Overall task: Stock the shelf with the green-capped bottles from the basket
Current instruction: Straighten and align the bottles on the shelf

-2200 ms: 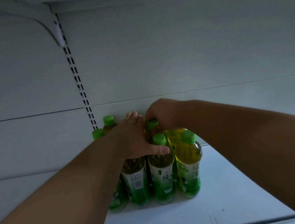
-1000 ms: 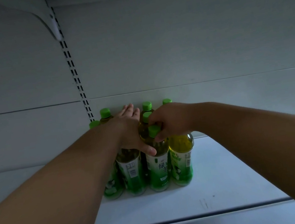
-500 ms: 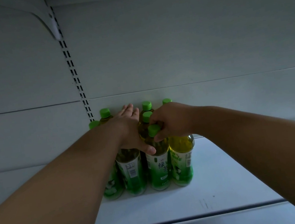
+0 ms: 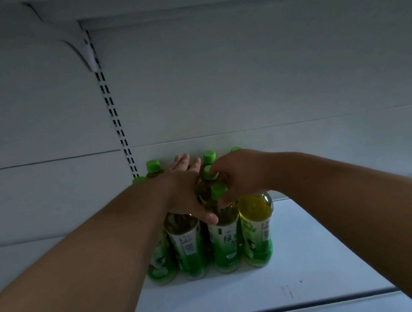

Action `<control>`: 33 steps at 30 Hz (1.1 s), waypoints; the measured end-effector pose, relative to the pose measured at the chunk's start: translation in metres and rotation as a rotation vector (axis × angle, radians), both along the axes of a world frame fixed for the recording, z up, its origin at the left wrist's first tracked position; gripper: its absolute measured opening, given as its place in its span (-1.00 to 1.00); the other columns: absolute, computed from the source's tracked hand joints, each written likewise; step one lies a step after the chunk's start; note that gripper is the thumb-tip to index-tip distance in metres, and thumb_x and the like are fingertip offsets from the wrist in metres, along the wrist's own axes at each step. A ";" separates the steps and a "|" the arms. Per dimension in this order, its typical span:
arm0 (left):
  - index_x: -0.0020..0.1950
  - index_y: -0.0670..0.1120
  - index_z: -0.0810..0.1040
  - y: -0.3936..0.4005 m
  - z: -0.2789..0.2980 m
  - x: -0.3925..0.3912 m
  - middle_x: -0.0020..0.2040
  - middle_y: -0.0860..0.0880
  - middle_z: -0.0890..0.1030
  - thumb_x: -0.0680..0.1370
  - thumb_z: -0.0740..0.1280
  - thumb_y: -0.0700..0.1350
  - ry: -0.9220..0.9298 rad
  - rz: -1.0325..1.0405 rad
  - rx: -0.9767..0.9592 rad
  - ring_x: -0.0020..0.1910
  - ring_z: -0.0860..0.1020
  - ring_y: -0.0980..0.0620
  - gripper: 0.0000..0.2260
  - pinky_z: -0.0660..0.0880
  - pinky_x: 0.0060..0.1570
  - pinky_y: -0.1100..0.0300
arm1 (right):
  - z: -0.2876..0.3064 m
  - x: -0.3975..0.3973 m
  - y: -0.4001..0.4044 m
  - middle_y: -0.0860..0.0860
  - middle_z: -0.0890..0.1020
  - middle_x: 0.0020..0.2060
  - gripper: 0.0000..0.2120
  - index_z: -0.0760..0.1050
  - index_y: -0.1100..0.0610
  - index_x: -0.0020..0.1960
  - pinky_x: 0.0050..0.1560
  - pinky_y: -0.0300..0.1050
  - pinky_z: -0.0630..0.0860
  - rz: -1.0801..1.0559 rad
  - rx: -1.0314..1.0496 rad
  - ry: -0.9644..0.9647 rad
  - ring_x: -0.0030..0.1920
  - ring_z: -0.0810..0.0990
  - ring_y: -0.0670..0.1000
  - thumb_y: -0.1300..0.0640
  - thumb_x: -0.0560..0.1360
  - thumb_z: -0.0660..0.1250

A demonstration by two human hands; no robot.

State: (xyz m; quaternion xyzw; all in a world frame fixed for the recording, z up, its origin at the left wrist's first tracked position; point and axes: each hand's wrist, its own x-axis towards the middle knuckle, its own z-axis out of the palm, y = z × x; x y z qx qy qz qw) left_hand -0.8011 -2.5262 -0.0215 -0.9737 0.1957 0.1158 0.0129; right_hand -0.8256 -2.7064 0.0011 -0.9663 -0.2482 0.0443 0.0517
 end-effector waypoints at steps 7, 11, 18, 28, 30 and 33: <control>0.60 -0.14 -0.28 0.036 0.000 -0.002 0.63 -0.12 -0.22 0.21 0.36 0.55 -0.082 0.059 0.025 0.60 -0.20 -0.08 0.32 -0.02 0.56 -0.07 | 0.017 0.010 0.014 -0.05 0.63 0.03 -0.77 0.61 0.06 0.20 -0.18 -0.29 0.41 -0.038 0.285 -0.186 0.03 0.57 -0.04 0.08 0.55 0.37; 0.62 -0.12 -0.25 0.064 -0.009 0.003 0.63 -0.10 -0.20 0.08 0.13 0.68 -0.098 0.081 0.050 0.59 -0.23 -0.09 0.37 -0.08 0.53 -0.04 | 0.012 0.021 0.045 0.01 0.63 0.07 -0.73 0.57 0.09 0.23 0.04 -0.20 0.46 0.015 0.195 -0.186 0.10 0.57 0.02 0.08 0.56 0.36; 0.64 0.02 -0.12 0.072 -0.029 0.013 0.64 -0.07 -0.17 0.05 -0.04 0.75 -0.169 0.001 -0.023 0.58 -0.27 -0.07 0.32 -0.13 0.55 -0.10 | -0.008 0.045 0.073 0.04 0.59 0.14 -0.66 0.49 0.06 0.27 -0.02 -0.16 0.33 0.035 0.057 -0.156 0.18 0.52 0.09 -0.05 0.55 0.35; 0.64 -0.02 -0.07 0.072 -0.029 0.008 0.64 -0.11 -0.16 0.04 0.02 0.72 -0.185 0.013 -0.075 0.59 -0.24 -0.05 0.33 -0.12 0.51 -0.03 | -0.012 0.054 0.084 0.05 0.58 0.11 -0.60 0.50 0.08 0.25 -0.06 -0.17 0.28 -0.001 -0.030 -0.108 0.15 0.53 0.10 -0.12 0.52 0.39; 0.64 -0.01 -0.07 0.072 -0.030 0.008 0.64 -0.10 -0.16 0.01 -0.01 0.74 -0.181 0.016 -0.085 0.59 -0.24 -0.05 0.35 -0.12 0.52 -0.04 | -0.012 0.054 0.084 0.06 0.59 0.11 -0.61 0.51 0.07 0.23 -0.06 -0.16 0.31 -0.004 -0.041 -0.114 0.14 0.54 0.10 -0.10 0.50 0.42; 0.64 -0.03 -0.10 0.072 -0.028 0.007 0.64 -0.09 -0.18 -0.03 -0.02 0.73 -0.166 0.037 -0.080 0.59 -0.25 -0.05 0.39 -0.10 0.52 -0.07 | -0.012 0.055 0.083 0.04 0.58 0.00 -0.66 0.54 0.09 0.15 -0.09 -0.15 0.33 0.004 -0.028 -0.116 0.07 0.56 0.09 -0.07 0.47 0.46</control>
